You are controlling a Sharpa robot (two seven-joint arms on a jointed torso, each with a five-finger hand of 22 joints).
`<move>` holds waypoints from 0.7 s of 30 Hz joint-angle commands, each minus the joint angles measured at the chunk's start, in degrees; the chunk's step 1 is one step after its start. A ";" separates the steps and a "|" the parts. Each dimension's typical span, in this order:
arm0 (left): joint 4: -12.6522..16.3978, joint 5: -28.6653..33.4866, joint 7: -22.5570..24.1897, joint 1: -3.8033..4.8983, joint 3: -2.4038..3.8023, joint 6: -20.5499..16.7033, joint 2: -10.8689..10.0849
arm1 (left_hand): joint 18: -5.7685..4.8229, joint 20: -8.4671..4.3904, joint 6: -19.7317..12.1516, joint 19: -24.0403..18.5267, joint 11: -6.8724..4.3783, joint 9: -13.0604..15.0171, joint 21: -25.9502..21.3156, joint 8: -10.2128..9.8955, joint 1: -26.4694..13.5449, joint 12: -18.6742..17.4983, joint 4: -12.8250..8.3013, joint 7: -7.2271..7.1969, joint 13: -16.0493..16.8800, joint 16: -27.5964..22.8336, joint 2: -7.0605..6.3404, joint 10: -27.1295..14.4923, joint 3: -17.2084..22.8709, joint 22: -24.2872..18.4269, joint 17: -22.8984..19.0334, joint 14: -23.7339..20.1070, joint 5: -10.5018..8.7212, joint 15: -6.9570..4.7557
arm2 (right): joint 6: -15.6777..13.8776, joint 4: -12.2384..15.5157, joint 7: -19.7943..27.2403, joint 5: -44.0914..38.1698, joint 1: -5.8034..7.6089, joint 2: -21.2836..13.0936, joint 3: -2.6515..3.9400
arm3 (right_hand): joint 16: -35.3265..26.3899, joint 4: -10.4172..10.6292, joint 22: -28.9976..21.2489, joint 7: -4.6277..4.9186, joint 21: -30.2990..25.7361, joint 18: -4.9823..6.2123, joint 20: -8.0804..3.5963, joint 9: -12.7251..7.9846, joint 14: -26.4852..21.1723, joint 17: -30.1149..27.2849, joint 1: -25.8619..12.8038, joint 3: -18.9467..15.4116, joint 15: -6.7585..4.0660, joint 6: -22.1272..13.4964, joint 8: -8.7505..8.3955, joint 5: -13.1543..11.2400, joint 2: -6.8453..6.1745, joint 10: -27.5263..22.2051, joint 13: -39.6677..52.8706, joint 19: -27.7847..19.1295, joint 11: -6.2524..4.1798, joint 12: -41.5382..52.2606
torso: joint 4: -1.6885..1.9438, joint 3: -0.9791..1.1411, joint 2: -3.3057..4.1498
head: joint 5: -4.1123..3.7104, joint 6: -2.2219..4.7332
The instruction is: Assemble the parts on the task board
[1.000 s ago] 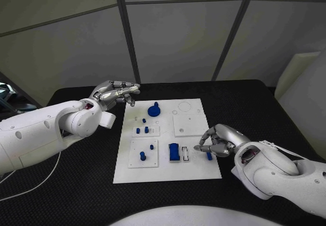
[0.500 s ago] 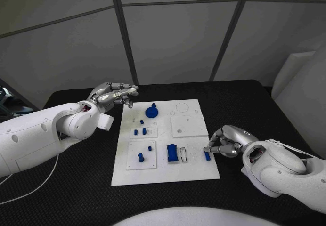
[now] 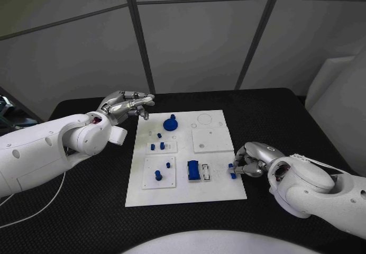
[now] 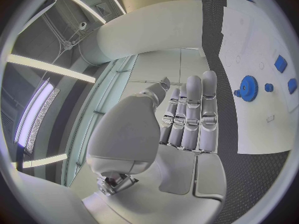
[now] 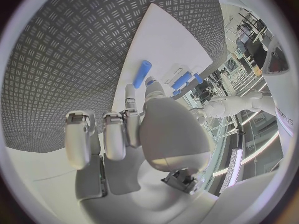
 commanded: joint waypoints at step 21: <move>0.23 0.20 0.03 0.03 0.04 0.58 -0.26 | -0.67 -0.01 -0.28 0.31 -0.06 0.00 -0.45 0.41 -0.12 0.49 0.08 -0.03 0.10 -0.17 0.51 -0.36 -0.39 -0.14 -0.14 -0.35 -0.06 0.14 | 10.99 -1.64 -2.19 -5.79 -0.45 2.22 -0.09 | -0.38 -2.68 14.80 -0.38 -0.11 -0.34 -0.10 -0.14 5.52 13.19 5.61 1.77 -0.26 1.74 -1.65 -4.69 2.10 1.53 8.70 5.96 -0.19 -0.68 | 0.17 -0.06 -0.03 | 0.27 -0.47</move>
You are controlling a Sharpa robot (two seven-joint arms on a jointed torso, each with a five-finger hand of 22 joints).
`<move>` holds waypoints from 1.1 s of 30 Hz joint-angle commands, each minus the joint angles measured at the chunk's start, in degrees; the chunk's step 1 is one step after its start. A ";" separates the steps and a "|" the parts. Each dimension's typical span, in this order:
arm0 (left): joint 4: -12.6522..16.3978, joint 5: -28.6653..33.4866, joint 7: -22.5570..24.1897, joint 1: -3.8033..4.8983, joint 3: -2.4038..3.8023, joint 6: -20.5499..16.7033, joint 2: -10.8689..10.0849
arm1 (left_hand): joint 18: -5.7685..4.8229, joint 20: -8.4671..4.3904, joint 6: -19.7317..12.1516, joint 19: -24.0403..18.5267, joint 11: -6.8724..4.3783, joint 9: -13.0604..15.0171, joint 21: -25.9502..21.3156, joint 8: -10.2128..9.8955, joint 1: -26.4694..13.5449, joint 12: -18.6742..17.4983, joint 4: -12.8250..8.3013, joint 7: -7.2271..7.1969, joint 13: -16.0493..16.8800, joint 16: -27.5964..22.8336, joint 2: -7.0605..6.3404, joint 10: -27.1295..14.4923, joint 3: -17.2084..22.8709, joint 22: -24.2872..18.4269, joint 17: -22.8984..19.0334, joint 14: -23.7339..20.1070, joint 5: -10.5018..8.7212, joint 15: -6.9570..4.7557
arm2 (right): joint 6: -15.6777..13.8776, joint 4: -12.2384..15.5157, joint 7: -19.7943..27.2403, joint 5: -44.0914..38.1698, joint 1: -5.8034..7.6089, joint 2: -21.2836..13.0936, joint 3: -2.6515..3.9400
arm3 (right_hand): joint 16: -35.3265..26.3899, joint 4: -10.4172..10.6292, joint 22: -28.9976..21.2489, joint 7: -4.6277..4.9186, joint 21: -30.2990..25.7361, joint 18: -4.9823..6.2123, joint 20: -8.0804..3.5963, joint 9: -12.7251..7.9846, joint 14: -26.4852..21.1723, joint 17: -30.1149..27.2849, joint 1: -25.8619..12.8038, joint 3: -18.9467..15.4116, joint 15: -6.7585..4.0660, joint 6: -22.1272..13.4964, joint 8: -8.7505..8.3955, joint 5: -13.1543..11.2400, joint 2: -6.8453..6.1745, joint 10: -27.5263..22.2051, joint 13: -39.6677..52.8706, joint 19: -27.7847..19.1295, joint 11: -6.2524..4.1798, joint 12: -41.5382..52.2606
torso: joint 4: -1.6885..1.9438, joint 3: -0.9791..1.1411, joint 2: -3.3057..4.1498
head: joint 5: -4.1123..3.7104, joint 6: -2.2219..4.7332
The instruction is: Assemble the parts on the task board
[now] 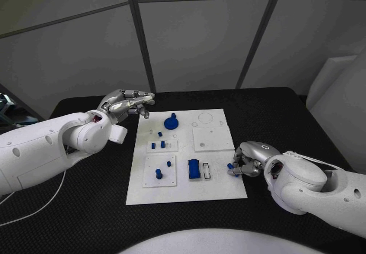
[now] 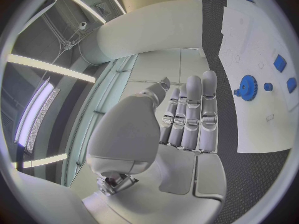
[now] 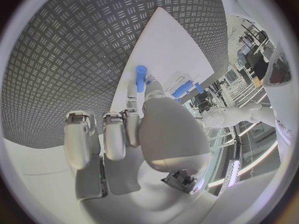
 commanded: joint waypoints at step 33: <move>0.28 0.20 -0.92 0.06 0.04 0.17 0.04 | -0.66 -0.04 -0.36 0.39 -0.08 0.00 -0.33 0.26 0.45 0.37 -0.22 -0.03 0.09 -0.14 0.82 -0.53 -0.25 -0.16 -0.16 -0.42 -0.04 0.10 | -12.96 3.05 -2.15 14.73 -0.34 2.60 -0.37 | 0.48 -0.10 15.10 -0.47 0.16 -0.43 -0.45 -0.49 5.88 14.74 0.60 7.68 -0.56 2.45 -3.15 1.74 0.67 2.06 9.11 6.15 -0.57 0.24 | -0.04 0.00 0.00 | 0.37 0.28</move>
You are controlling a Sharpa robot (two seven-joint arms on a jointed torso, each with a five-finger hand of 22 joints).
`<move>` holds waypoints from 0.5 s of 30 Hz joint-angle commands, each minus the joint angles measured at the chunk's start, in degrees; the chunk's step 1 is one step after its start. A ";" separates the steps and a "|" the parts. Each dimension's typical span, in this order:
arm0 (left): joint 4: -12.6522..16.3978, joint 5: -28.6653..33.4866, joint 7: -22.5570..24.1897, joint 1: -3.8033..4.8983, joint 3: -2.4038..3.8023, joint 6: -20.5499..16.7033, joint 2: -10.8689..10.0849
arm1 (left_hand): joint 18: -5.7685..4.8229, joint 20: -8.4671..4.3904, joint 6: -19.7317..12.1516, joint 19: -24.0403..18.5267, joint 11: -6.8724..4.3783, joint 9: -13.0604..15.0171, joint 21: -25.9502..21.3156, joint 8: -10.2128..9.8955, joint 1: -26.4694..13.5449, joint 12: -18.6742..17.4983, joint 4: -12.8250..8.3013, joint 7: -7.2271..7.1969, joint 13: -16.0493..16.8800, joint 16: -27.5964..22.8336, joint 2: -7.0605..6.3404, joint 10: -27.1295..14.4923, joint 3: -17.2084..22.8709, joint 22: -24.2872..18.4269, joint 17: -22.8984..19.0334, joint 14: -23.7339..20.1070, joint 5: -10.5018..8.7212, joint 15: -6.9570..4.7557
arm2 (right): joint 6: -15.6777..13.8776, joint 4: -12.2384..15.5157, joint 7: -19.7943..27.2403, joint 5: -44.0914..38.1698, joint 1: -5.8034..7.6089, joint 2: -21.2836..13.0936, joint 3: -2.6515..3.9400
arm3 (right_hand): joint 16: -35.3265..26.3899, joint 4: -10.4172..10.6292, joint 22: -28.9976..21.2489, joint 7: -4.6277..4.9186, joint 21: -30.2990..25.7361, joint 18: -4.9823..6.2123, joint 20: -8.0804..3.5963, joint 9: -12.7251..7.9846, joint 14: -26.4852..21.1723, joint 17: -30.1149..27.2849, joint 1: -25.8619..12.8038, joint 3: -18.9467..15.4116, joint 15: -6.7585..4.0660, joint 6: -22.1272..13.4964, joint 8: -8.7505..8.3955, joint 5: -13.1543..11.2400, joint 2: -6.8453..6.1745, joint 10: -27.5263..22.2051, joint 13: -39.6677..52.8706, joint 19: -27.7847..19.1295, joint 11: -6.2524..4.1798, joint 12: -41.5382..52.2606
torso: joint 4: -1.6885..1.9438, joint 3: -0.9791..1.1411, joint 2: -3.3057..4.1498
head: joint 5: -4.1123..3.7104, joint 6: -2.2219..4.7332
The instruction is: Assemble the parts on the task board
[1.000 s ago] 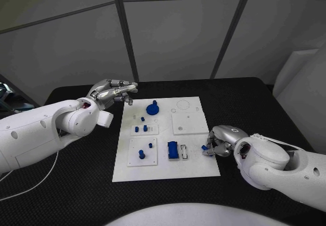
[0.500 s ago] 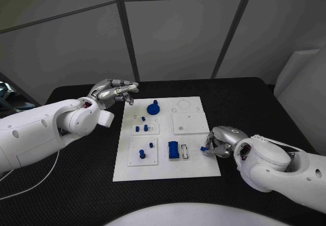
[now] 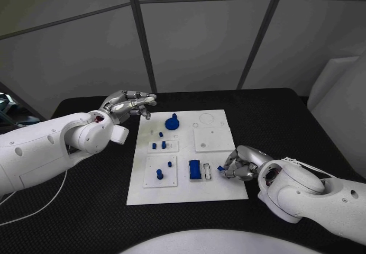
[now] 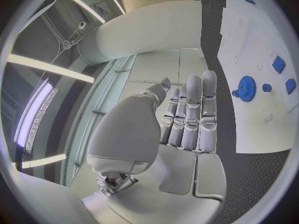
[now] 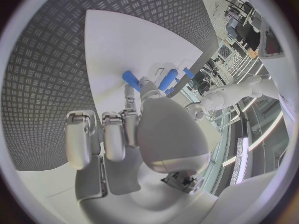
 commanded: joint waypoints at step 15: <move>0.38 0.20 -0.39 0.08 0.04 0.17 0.12 | -0.65 -0.04 -0.40 0.40 0.10 -0.01 -0.36 0.26 0.10 0.40 -0.22 -0.01 0.09 -0.13 0.49 -0.42 -0.25 -0.11 -0.11 -0.42 -0.03 0.10 | -4.44 -0.92 -0.63 4.82 0.17 4.02 0.13 | 0.29 2.16 15.10 -0.12 0.16 -0.43 -0.33 0.74 6.13 14.83 -2.73 1.05 -0.44 1.18 -0.18 1.72 -1.40 2.28 8.54 5.93 -0.37 0.14 | 0.03 0.02 0.10 | 0.25 -0.21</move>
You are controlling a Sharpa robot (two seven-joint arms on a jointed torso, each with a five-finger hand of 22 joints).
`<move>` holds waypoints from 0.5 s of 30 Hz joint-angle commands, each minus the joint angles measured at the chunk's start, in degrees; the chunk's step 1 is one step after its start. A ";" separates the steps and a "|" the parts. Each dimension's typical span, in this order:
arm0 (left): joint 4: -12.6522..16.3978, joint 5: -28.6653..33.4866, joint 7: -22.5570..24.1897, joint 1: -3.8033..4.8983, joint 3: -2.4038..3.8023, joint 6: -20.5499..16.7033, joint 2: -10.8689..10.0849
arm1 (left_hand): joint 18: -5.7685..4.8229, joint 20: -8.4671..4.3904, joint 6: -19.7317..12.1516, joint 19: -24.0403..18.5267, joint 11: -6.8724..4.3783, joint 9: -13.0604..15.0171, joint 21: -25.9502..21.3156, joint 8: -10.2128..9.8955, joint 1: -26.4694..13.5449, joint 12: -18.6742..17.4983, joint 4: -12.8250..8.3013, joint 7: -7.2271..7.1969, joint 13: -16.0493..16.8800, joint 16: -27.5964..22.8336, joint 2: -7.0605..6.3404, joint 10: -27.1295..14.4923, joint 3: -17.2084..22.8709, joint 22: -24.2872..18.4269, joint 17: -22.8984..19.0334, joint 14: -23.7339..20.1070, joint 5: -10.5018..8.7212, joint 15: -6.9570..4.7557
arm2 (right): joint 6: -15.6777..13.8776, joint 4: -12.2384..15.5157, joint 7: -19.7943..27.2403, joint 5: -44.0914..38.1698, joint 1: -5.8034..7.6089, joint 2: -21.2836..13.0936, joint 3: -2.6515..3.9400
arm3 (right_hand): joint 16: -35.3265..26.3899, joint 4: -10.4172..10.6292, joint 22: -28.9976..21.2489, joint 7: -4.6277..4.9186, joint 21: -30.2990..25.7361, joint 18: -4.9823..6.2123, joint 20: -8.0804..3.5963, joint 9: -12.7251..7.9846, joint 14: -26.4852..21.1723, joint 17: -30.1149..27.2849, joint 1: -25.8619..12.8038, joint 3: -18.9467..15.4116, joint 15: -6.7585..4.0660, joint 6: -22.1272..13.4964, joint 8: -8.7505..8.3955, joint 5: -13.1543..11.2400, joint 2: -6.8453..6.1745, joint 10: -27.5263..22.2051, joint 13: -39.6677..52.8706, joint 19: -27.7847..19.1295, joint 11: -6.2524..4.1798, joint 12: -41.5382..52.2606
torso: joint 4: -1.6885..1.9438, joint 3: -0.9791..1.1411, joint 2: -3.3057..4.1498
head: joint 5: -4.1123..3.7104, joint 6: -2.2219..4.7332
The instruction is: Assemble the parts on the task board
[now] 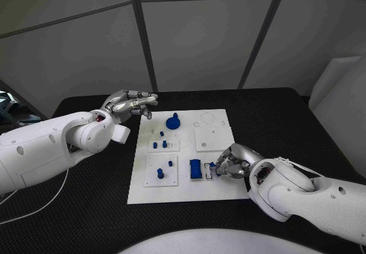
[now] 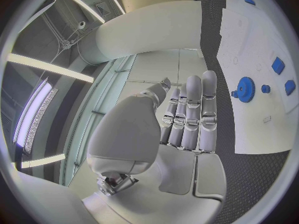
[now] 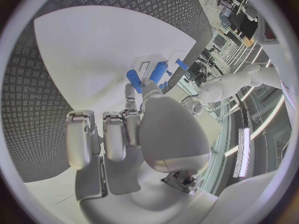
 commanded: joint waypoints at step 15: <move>0.39 0.20 -0.12 0.10 0.05 0.65 -0.02 | -0.68 -0.01 -0.58 0.44 0.19 -0.04 -0.43 0.24 -0.12 0.24 -0.10 0.09 0.07 -0.10 0.43 -0.61 -0.43 -0.12 -0.12 -0.44 0.00 0.16 | 2.42 -2.33 -0.07 2.77 0.12 3.13 0.07 | 0.24 4.26 15.07 -0.82 0.16 -0.43 -0.67 2.39 5.89 14.68 -5.74 -1.02 -0.67 2.29 1.56 5.45 -0.88 2.00 8.98 5.93 -0.89 -0.66 | -0.07 0.03 -0.02 | 0.71 -0.47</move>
